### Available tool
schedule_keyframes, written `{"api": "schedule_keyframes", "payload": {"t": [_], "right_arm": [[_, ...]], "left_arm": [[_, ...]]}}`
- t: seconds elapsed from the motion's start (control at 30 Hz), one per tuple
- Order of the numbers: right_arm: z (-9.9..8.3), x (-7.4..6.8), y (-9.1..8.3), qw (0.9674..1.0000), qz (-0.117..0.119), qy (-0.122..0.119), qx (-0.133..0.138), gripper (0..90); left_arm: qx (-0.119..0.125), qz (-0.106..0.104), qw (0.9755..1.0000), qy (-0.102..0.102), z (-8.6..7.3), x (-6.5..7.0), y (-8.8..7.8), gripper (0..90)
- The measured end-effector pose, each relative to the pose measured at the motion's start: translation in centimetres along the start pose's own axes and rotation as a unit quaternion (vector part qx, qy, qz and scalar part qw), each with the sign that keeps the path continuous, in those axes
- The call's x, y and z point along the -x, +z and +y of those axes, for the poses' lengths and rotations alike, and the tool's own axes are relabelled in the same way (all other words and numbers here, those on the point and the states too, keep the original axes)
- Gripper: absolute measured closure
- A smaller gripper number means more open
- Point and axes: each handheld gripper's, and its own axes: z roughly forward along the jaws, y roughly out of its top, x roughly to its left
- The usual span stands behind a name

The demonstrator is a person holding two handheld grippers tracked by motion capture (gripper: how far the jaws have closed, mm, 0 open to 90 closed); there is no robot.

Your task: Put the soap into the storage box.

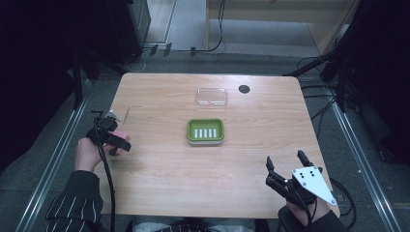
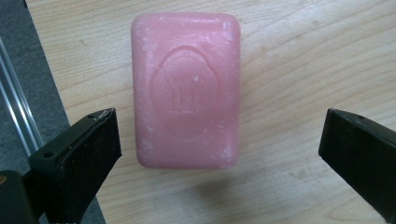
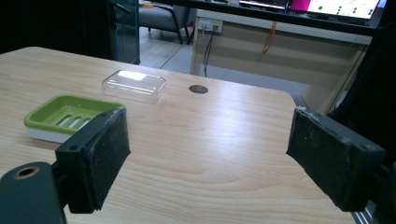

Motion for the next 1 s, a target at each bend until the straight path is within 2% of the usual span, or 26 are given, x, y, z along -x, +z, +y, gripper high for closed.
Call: {"api": "schedule_keyframes", "payload": {"t": [0.3, 0.6, 0.63, 0.7, 1.0], "right_arm": [[0.0, 0.0, 0.0, 1.0, -0.001, 0.001, 0.0, 12.7], [0.0, 0.0, 0.0, 1.0, -0.001, 0.002, -0.001, 12.7], [0.0, 0.0, 0.0, 1.0, -0.001, 0.002, -0.001, 12.7], [0.0, 0.0, 0.0, 1.0, -0.001, 0.002, -0.001, 12.7], [0.0, 0.1, 0.0, 1.0, -0.001, 0.002, -0.001, 12.7]], "left_arm": [[-0.009, 0.003, 1.0, 0.0, 1.1, -0.3, 1.1, 0.0], [-0.011, 0.009, 0.9999, -0.006, 1.3, -0.6, 1.6, 2.5], [-0.011, 0.01, 0.9999, -0.006, 1.3, -0.6, 1.6, 4.2], [-0.006, 0.011, 0.9999, -0.006, 1.3, -0.7, 1.6, 13.5], [-0.009, 0.007, 0.9999, -0.001, 1.1, -0.8, 1.7, 23.3]]}}
